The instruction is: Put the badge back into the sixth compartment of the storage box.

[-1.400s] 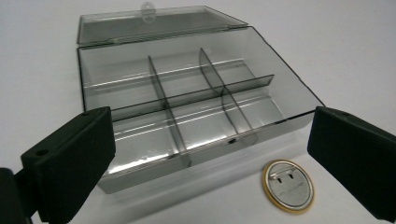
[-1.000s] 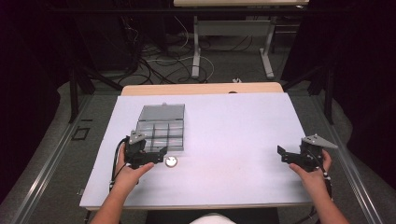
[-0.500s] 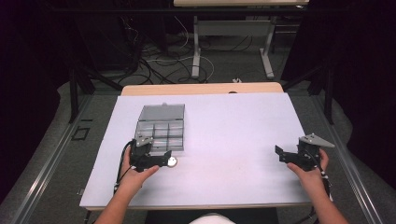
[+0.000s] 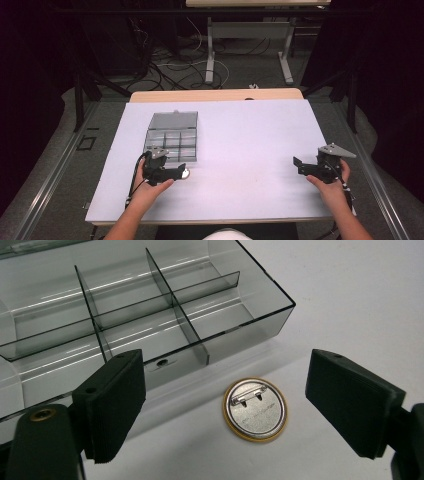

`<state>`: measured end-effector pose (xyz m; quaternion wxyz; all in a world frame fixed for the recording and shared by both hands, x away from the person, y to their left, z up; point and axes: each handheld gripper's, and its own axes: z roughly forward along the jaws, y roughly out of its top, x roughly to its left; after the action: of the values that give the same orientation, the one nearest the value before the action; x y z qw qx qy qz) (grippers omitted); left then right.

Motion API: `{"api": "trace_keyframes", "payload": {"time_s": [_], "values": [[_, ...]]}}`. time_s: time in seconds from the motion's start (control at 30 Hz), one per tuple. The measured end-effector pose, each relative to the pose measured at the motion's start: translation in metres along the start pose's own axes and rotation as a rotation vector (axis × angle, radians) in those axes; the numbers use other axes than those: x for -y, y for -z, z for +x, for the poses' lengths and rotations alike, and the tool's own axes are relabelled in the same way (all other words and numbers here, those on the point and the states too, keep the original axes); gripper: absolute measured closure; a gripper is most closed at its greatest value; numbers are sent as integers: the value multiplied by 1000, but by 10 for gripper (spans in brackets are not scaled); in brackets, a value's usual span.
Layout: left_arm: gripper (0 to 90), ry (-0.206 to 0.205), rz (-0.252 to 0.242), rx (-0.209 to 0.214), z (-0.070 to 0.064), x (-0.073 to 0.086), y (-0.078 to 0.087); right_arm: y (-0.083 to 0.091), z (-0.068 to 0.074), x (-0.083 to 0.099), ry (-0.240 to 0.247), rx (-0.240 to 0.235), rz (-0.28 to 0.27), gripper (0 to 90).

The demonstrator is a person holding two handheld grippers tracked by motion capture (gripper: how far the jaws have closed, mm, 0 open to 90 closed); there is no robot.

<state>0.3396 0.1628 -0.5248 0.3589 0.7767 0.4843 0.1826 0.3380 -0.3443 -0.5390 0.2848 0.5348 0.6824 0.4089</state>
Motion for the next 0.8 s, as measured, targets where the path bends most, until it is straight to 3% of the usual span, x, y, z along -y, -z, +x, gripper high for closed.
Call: {"api": "trace_keyframes", "payload": {"time_s": [0.27,0.37,0.63,0.8], "values": [[184,-31,36,7,-2,1,-7,0,-1,2,29,-8,11,0],[206,-40,45,9,-4,1,-9,0,0,4,14,10,3,0],[283,-77,87,13,-9,3,-16,1,-1,4,34,2,26,0],[304,-92,111,17,-12,4,-19,1,0,5,18,-4,27,0]]}}
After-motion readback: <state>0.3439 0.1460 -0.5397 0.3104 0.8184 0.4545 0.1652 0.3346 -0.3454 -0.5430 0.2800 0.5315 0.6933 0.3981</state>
